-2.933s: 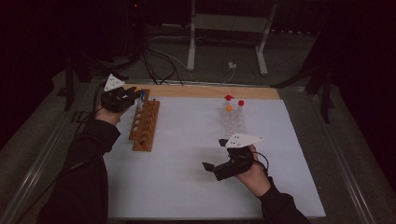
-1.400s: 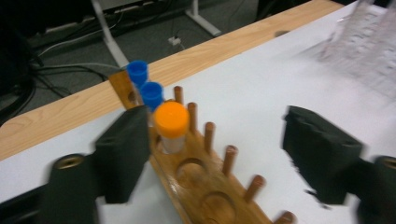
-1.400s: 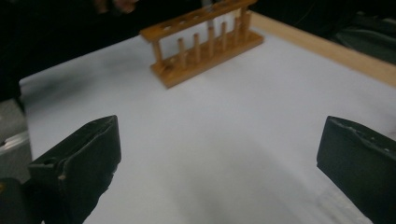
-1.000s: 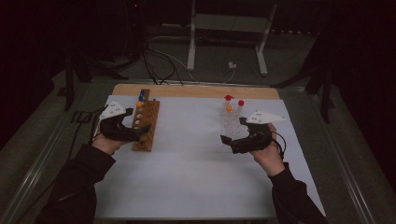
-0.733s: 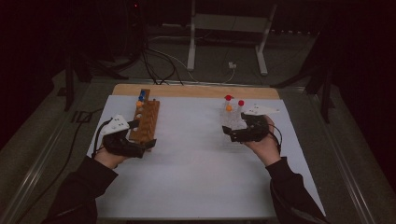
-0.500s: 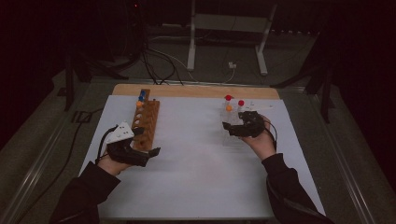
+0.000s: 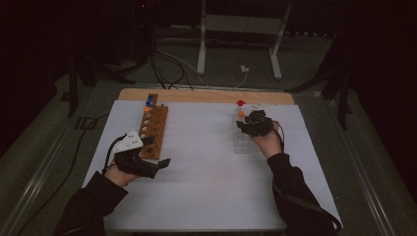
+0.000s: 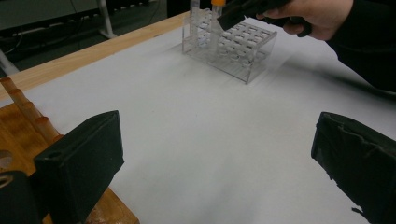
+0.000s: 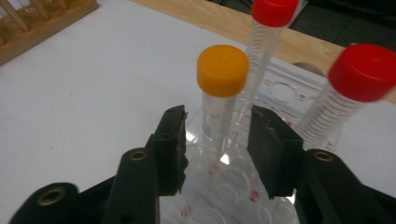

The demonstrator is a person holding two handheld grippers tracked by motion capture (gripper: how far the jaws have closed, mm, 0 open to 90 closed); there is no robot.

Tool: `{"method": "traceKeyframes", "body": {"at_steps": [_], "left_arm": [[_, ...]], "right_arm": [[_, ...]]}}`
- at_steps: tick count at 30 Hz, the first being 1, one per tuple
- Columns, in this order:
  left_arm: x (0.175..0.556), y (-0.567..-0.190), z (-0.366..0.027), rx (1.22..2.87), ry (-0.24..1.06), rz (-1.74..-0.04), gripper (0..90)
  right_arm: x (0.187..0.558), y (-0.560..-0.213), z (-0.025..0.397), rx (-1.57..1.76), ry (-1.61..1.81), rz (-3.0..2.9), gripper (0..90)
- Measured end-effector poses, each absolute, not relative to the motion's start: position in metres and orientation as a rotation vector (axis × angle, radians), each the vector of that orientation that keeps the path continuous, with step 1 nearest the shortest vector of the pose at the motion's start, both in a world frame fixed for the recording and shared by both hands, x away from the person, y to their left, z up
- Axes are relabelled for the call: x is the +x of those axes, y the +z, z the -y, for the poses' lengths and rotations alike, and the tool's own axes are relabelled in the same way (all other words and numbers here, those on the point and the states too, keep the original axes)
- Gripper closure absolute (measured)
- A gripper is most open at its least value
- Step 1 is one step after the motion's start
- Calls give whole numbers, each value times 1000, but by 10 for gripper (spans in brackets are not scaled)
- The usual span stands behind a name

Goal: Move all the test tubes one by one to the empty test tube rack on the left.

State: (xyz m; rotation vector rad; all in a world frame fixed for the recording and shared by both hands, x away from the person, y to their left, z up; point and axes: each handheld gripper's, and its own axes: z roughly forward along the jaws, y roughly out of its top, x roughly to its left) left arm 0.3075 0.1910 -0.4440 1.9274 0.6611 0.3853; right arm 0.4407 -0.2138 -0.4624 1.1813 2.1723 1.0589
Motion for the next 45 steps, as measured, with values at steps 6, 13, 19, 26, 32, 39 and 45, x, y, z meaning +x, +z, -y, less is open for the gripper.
{"method": "traceKeyframes", "body": {"at_steps": [6,13,19,26,32,39,45], "left_arm": [[308,-445,-191,1934,379,-657,31],[308,-446,-191,1932,367,-660,32],[307,-444,-190,1932,368,-652,32],[308,-442,-190,1935,362,-650,32],[309,-440,-188,1938,354,-641,32],[309,-438,-183,1949,331,-628,32],[310,-438,-178,1961,317,-614,32]], "right_arm": [[447,-465,210,1177,1052,-2180,710],[445,-461,210,1176,1044,-2168,749],[441,-447,210,1156,1052,-2147,750],[432,-425,211,1098,1064,-2125,750],[422,-405,211,1051,1089,-2112,750],[404,-398,205,998,1139,-2138,750],[388,-401,196,946,1156,-2188,750]]}}
